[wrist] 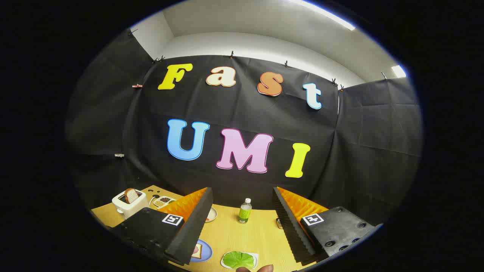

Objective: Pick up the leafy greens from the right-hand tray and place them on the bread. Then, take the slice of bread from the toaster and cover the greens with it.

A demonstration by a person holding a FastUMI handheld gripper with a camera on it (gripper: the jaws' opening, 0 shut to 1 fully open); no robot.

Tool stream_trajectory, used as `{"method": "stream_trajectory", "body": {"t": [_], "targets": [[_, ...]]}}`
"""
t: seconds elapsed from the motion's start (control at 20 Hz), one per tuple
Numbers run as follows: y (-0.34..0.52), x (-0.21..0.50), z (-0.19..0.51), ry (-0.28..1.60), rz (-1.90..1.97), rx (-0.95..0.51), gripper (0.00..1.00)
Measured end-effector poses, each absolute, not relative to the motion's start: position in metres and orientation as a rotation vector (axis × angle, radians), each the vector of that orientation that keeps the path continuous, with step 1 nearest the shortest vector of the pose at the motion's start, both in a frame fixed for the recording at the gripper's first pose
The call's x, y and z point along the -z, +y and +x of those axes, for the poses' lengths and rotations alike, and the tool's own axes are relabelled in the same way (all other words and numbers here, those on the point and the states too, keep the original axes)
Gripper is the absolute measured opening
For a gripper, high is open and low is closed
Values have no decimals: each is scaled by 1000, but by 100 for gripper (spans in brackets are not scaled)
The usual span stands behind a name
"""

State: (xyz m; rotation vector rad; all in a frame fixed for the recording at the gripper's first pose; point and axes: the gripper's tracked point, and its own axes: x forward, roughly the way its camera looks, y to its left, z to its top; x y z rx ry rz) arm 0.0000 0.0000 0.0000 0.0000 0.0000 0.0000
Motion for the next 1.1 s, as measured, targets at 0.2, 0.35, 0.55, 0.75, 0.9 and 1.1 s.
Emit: {"method": "stream_trajectory", "body": {"t": [0.2, 0.35, 0.55, 0.75, 0.9, 1.1], "targets": [[1, 2, 0, 8, 6, -4, 98], [2, 2, 0, 7, 1, -3, 98], [0, 3, 0, 10, 5, 0, 98], [1, 2, 1, 8, 5, 1, 98], [2, 3, 2, 10, 5, -2, 98], [4, 2, 3, 9, 4, -4, 98]]}}
